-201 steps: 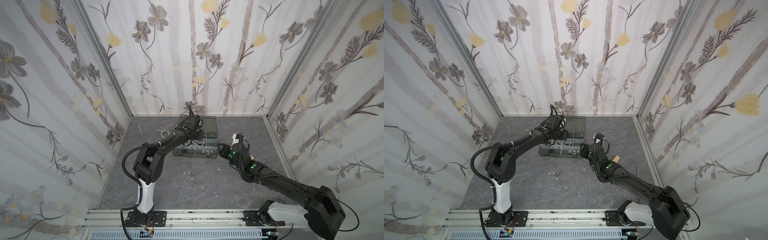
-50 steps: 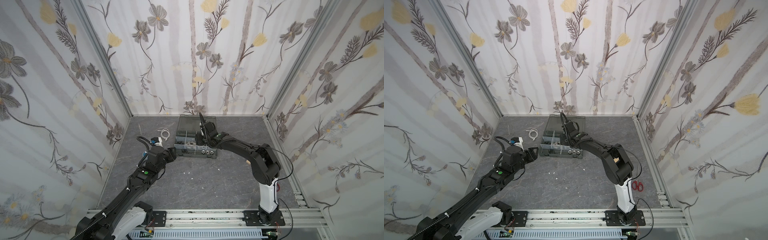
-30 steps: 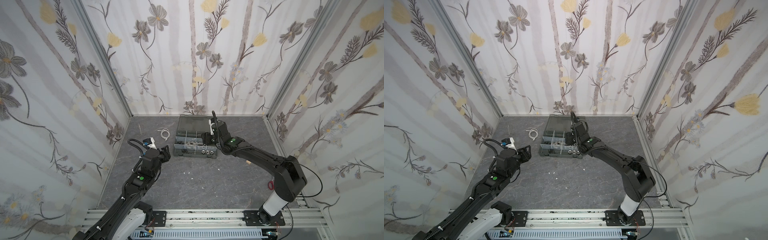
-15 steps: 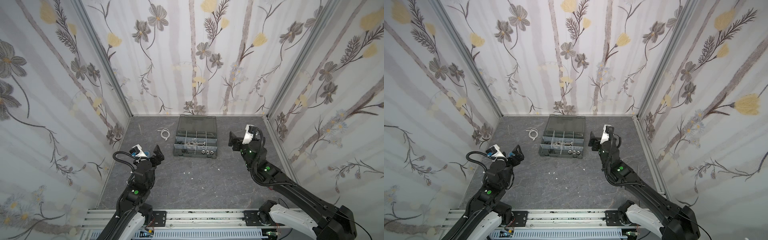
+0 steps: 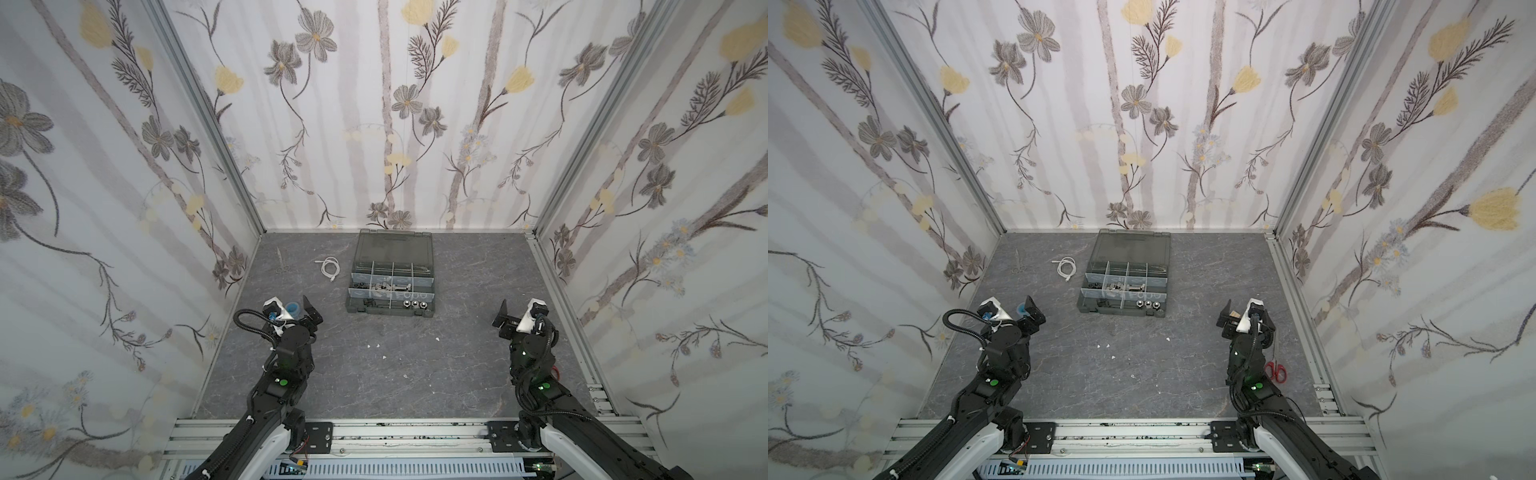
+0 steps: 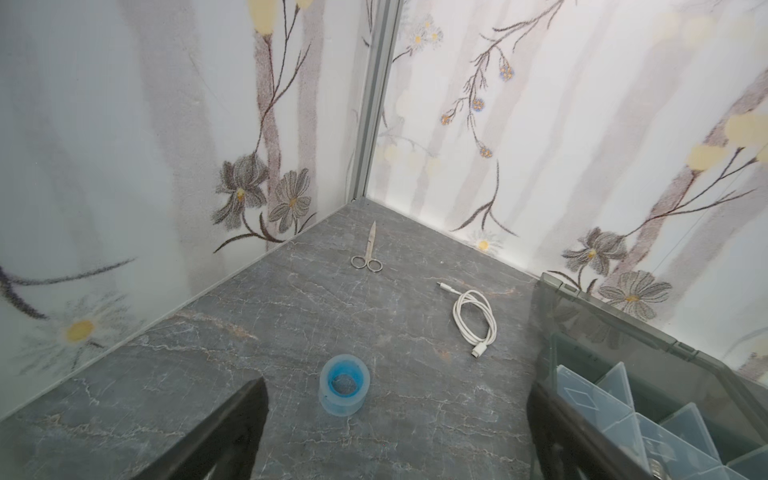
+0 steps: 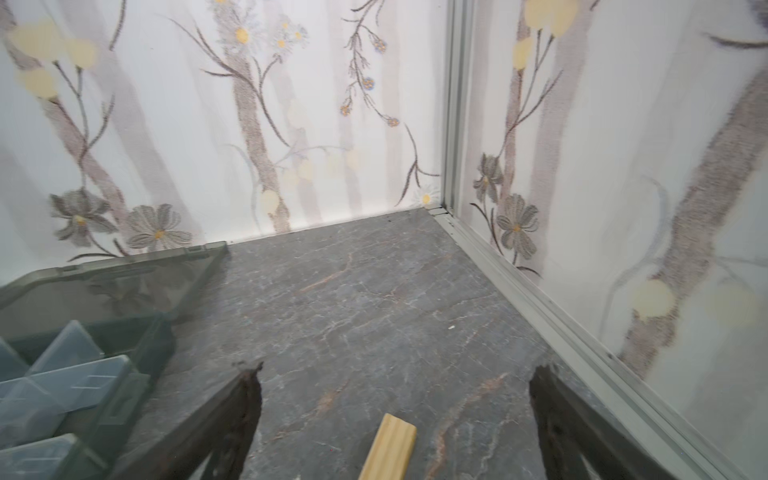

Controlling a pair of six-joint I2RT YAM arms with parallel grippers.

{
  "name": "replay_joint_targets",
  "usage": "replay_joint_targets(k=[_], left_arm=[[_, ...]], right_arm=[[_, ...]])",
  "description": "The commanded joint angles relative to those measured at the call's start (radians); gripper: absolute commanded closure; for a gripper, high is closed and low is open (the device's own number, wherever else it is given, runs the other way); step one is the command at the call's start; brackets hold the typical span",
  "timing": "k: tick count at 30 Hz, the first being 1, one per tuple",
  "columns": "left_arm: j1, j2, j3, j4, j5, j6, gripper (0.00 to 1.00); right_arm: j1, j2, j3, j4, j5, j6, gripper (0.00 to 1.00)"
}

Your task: Sort the screws and nuts into containers

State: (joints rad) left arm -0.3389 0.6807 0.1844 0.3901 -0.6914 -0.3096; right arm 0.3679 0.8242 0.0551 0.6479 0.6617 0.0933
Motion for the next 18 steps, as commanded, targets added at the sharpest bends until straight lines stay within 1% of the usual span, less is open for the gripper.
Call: replay_joint_targets(k=[1, 2, 3, 5, 6, 8, 10, 11, 14, 15, 18], left_arm=[[0.004, 0.023, -0.042, 0.168, -0.039, -0.001, 0.0], [0.006, 0.027, -0.062, 0.222, -0.037, 0.009, 0.0], [0.009, 0.035, -0.081, 0.279, -0.042, 0.013, 0.0], [0.028, 0.063, -0.098, 0.353, -0.056, 0.014, 0.0], [0.042, 0.081, -0.101, 0.38, -0.046, 0.014, 0.0], [0.066, 0.123, -0.096, 0.42, -0.012, 0.04, 0.0], [0.077, 0.194, -0.094, 0.457, 0.019, 0.088, 0.0], [0.077, 0.228, -0.093, 0.471, 0.017, 0.099, 0.0], [0.083, 0.392, -0.107, 0.588, -0.054, 0.069, 0.0], [0.083, 0.419, -0.099, 0.604, -0.044, 0.065, 0.0], [0.103, 0.516, -0.108, 0.785, 0.008, 0.104, 0.0]], right_arm=[[-0.064, 0.019, -0.063, 0.215, -0.005, -0.038, 0.0], [-0.076, 0.018, -0.052, 0.192, -0.004, -0.018, 0.0], [-0.103, 0.018, -0.045, 0.167, -0.043, -0.018, 0.0], [-0.157, 0.046, -0.055, 0.23, -0.114, -0.017, 0.0], [-0.183, 0.07, -0.051, 0.255, -0.147, -0.019, 0.0], [-0.212, 0.124, -0.022, 0.261, -0.175, -0.006, 0.0], [-0.217, 0.197, 0.019, 0.264, -0.177, 0.004, 0.0], [-0.218, 0.233, 0.039, 0.267, -0.18, 0.004, 0.0], [-0.219, 0.339, 0.084, 0.334, -0.192, 0.009, 0.0], [-0.221, 0.374, 0.091, 0.371, -0.198, 0.012, 0.0], [-0.223, 0.462, 0.127, 0.444, -0.219, 0.004, 0.0]])
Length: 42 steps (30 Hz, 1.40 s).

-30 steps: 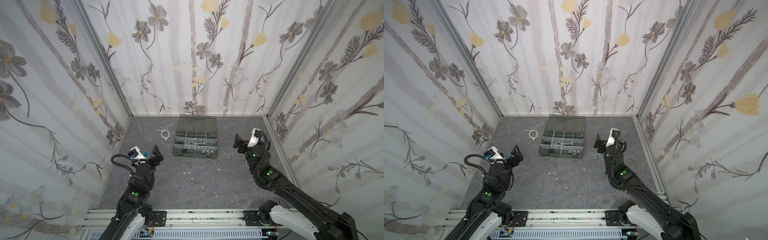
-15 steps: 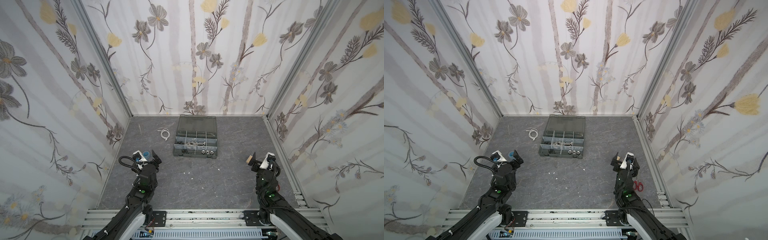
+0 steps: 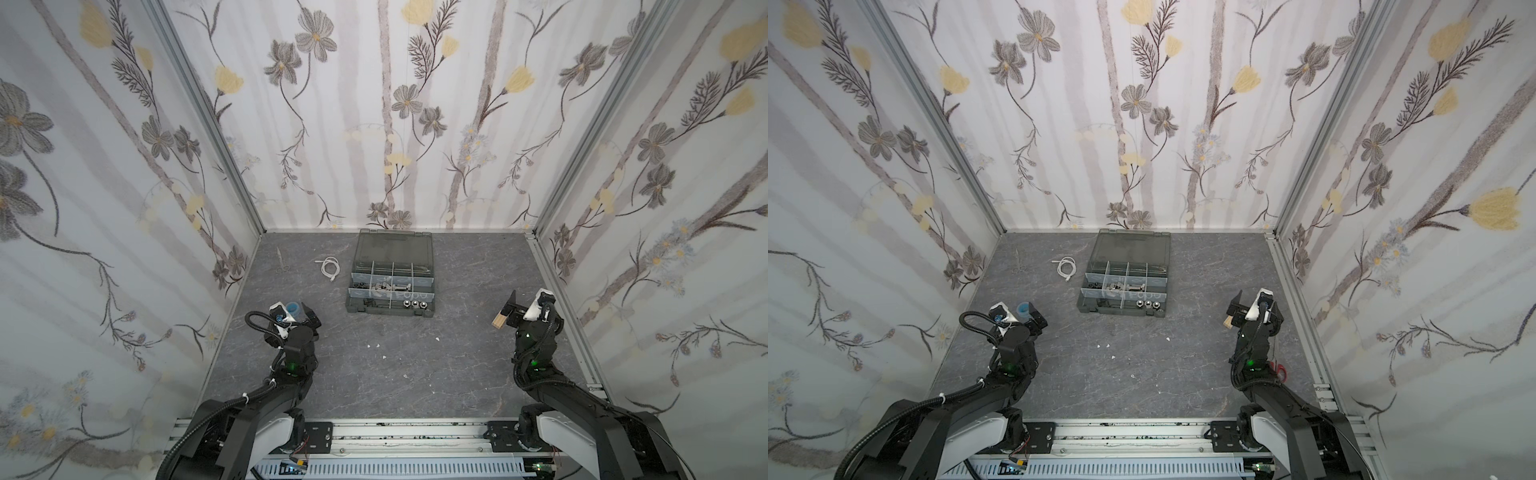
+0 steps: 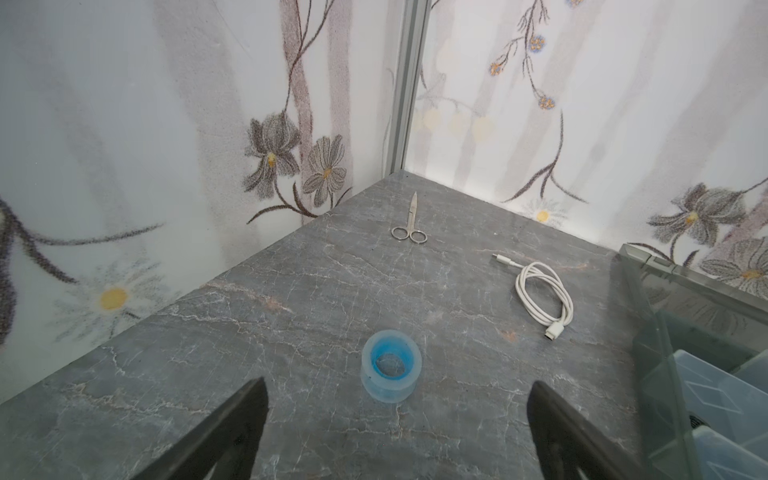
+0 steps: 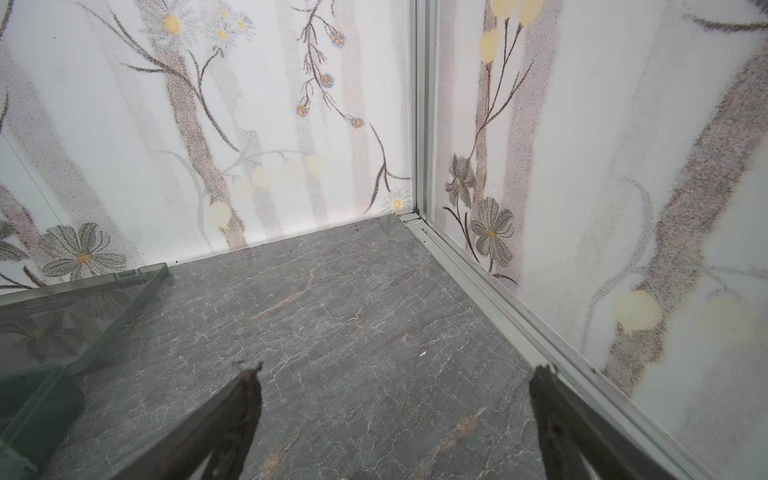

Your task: Sort the screws and nuts into containers

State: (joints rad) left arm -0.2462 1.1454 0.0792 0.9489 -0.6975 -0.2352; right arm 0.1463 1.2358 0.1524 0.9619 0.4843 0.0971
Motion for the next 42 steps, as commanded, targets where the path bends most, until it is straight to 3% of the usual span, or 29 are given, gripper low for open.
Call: replay_joint_targets(k=[1, 3, 6, 9, 11, 13, 15, 16, 18, 42], left_arm=[[0.017, 0.078, 0.008, 0.245, 0.038, 0.045, 0.0], [0.039, 0.134, 0.039, 0.269, 0.078, 0.07, 0.0], [0.074, 0.214, 0.089, 0.295, 0.158, 0.145, 0.0], [0.12, 0.282, 0.108, 0.346, 0.256, 0.166, 0.0], [0.156, 0.365, 0.087, 0.482, 0.311, 0.153, 0.0], [0.16, 0.383, 0.092, 0.464, 0.401, 0.172, 0.0], [0.16, 0.466, 0.096, 0.555, 0.437, 0.206, 0.0], [0.159, 0.436, 0.124, 0.45, 0.446, 0.195, 0.0], [0.172, 0.447, 0.149, 0.426, 0.473, 0.192, 0.0], [0.185, 0.441, 0.153, 0.407, 0.484, 0.177, 0.0]], right_arm=[[-0.002, 0.072, 0.055, 0.113, -0.036, -0.006, 0.0], [-0.002, 0.096, 0.088, 0.075, -0.042, -0.023, 0.0], [-0.003, 0.116, 0.063, 0.155, -0.062, -0.067, 0.0], [-0.05, 0.253, -0.058, 0.539, -0.137, -0.06, 0.0], [-0.05, 0.286, -0.086, 0.638, -0.122, -0.058, 0.0], [-0.059, 0.242, -0.057, 0.503, -0.123, -0.036, 0.0], [-0.074, 0.265, -0.023, 0.471, -0.141, -0.028, 0.0], [-0.083, 0.274, -0.002, 0.451, -0.163, -0.027, 0.0], [-0.092, 0.264, 0.039, 0.349, -0.206, -0.026, 0.0], [-0.097, 0.268, 0.035, 0.364, -0.216, -0.026, 0.0]])
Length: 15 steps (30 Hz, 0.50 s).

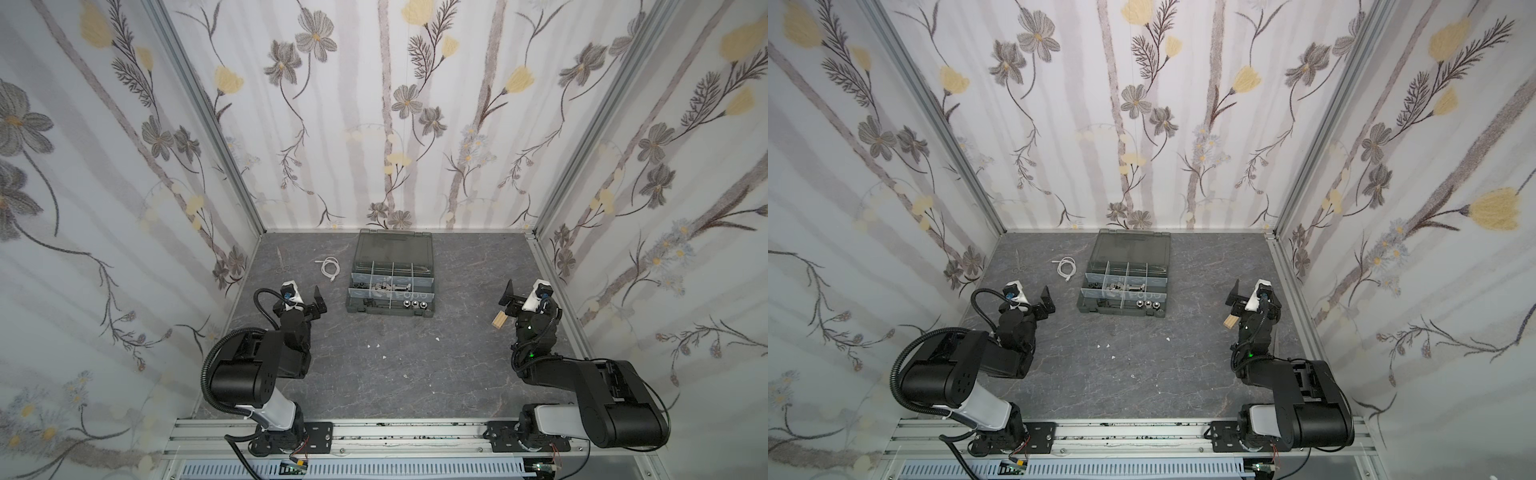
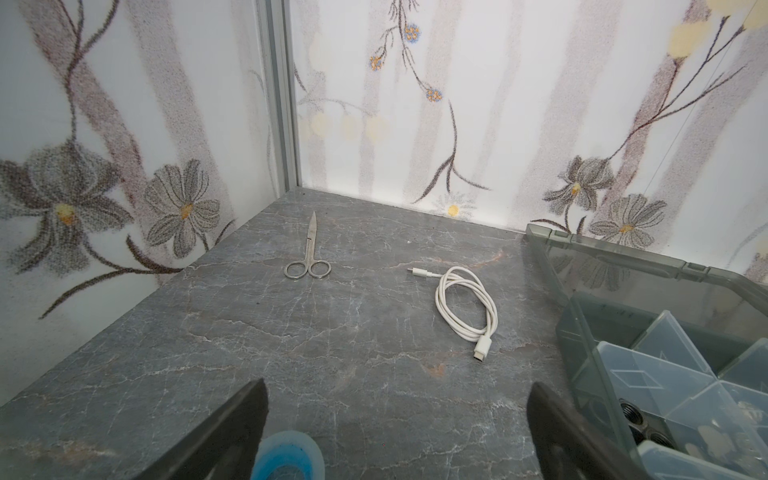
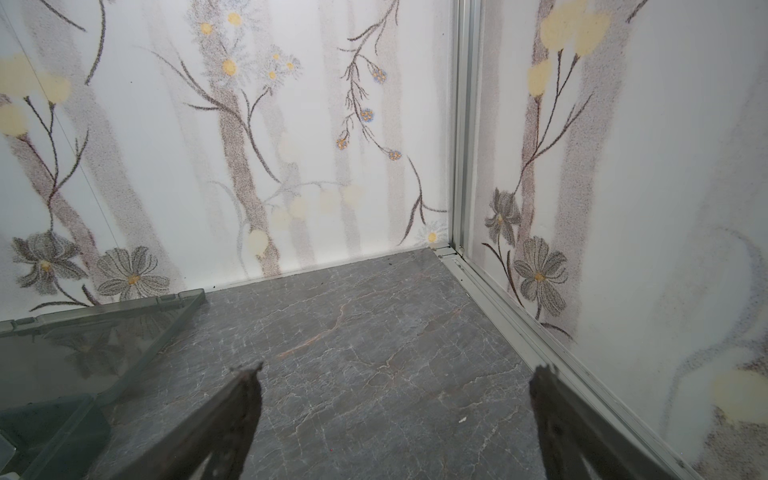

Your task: Sort the screws and nuts into containers

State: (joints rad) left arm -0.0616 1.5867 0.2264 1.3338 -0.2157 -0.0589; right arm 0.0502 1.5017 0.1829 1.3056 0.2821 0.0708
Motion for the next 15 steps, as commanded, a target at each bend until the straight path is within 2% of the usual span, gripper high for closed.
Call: replay_joint_targets(k=[1, 15], left_arm=[[0.0, -0.001, 0.005, 0.022, 0.002, 0.001, 0.0], [0.001, -0.001, 0.005, 0.022, 0.003, 0.001, 0.0]], right_arm=[[-0.001, 0.002, 0.005, 0.021, -0.014, 0.001, 0.0], [0.0, 0.003, 0.011, 0.009, -0.017, -0.001, 0.0]])
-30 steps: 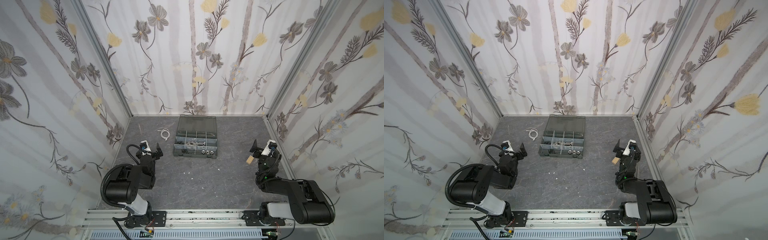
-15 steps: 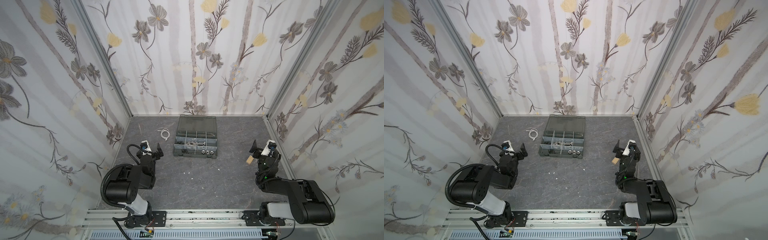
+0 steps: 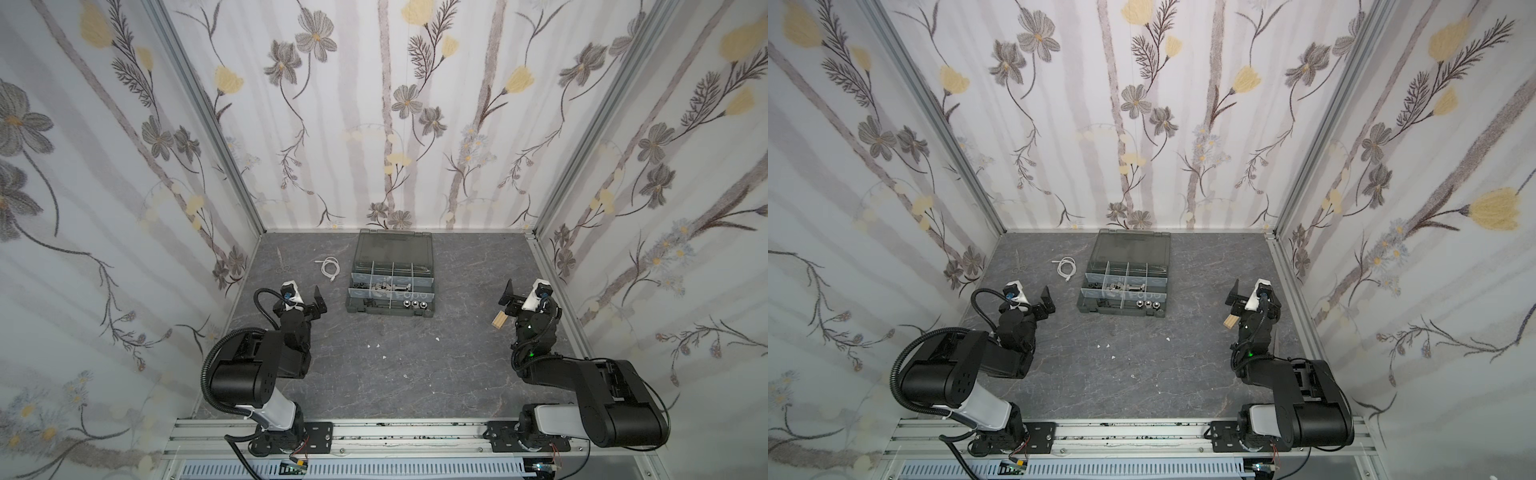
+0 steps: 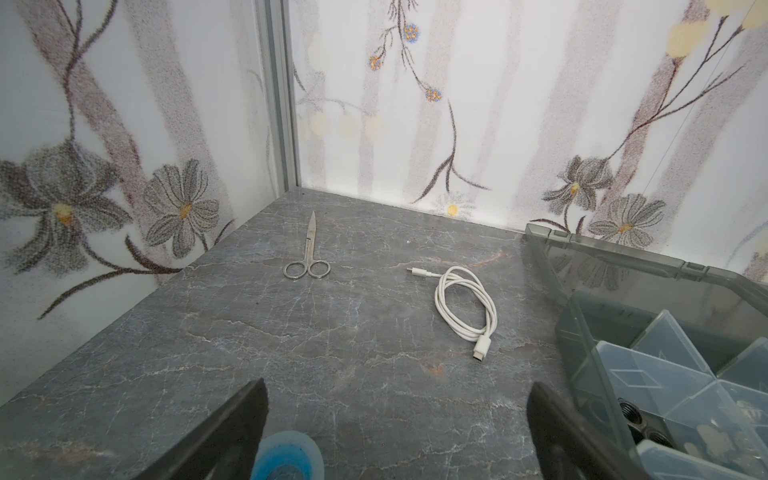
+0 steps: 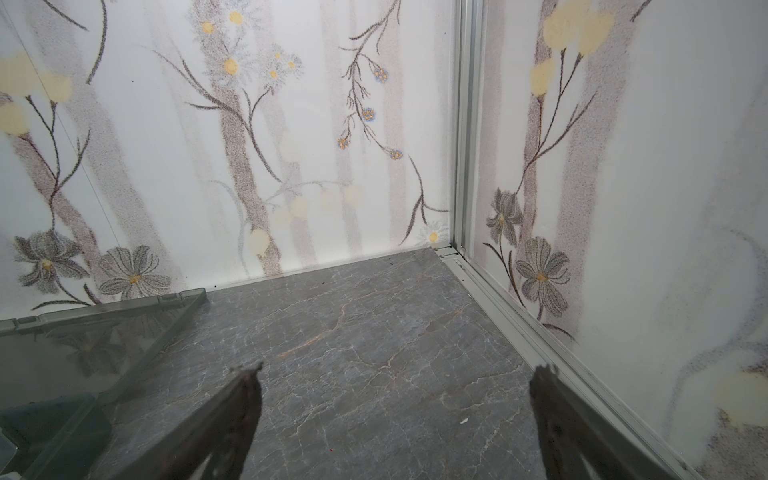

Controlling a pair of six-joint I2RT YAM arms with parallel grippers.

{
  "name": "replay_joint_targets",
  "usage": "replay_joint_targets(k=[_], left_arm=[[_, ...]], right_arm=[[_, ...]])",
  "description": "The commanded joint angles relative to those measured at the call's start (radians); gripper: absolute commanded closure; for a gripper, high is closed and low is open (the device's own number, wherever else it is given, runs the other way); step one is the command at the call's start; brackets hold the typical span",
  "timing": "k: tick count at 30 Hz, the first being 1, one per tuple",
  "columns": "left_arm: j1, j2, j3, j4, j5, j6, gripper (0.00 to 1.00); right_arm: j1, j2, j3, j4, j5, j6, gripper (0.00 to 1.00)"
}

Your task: Sort the screws and nuts into containers

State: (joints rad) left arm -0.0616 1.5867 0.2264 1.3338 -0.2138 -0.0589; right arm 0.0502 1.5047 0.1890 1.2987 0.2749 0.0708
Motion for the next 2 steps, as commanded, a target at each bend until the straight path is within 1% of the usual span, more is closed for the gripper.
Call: replay_joint_targets(k=[1, 2], left_arm=[[0.0, -0.001, 0.005, 0.023, 0.0, 0.001, 0.0], [0.0, -0.001, 0.006, 0.022, 0.0, 0.001, 0.0]], right_arm=[[0.001, 0.0, 0.001, 0.023, -0.009, -0.003, 0.0], [0.0, -0.001, 0.0, 0.026, -0.01, -0.005, 0.0]])
